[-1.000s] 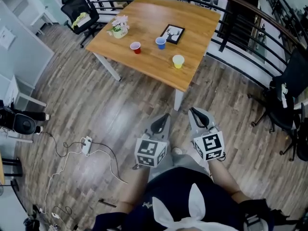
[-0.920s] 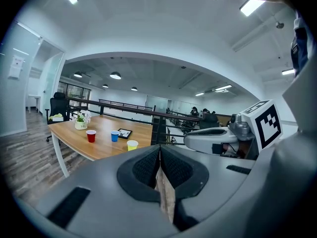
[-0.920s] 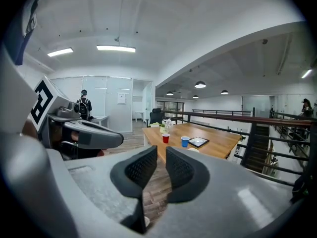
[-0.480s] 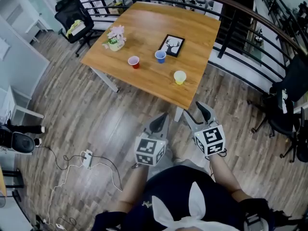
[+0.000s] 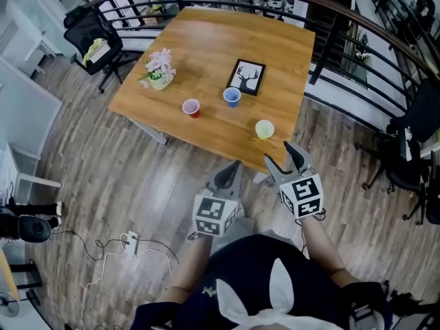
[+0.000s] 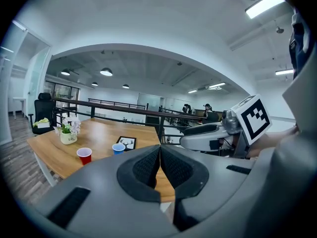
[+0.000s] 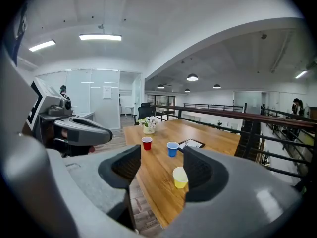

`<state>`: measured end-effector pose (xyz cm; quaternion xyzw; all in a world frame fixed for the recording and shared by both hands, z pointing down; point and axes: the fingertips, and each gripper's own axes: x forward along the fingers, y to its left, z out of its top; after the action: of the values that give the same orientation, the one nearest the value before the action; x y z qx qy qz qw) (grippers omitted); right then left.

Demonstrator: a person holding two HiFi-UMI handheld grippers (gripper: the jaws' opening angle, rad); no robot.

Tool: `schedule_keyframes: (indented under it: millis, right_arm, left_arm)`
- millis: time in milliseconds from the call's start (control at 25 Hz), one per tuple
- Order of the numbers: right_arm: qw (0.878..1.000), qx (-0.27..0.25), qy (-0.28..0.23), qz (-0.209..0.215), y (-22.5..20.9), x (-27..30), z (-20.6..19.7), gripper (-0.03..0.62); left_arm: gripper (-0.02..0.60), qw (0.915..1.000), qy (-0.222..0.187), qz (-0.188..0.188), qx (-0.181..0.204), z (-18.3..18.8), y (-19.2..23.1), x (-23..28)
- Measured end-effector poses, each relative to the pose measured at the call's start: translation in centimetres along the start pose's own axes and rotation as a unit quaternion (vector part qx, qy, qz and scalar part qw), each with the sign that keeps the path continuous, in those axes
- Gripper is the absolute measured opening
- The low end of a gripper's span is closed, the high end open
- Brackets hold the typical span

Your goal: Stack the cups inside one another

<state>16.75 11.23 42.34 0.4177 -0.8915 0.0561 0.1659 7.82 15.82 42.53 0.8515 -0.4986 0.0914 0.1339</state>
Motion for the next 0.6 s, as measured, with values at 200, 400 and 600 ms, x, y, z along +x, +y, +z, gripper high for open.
schedule_keyframes:
  millis: [200, 400, 600]
  right_arm:
    - [1.000, 0.007, 0.015, -0.017, -0.7, 4.2, 0.2, 0.276]
    - [0.999, 0.016, 0.031, -0.031, -0.7, 6.8, -0.3, 0.296]
    - [0.998, 0.019, 0.053, -0.041, -1.2, 8.2, -1.7, 0.299]
  left_arm:
    - [0.018, 0.9999, 0.003, -0.013, 0.000, 0.6, 4.4, 1.7]
    - [0.018, 0.9998, 0.008, -0.020, -0.001, 0.5, 7.7, 2.5]
    - [0.018, 0.9996, 0.012, -0.024, -0.008, -0.1, 9.3, 3.1]
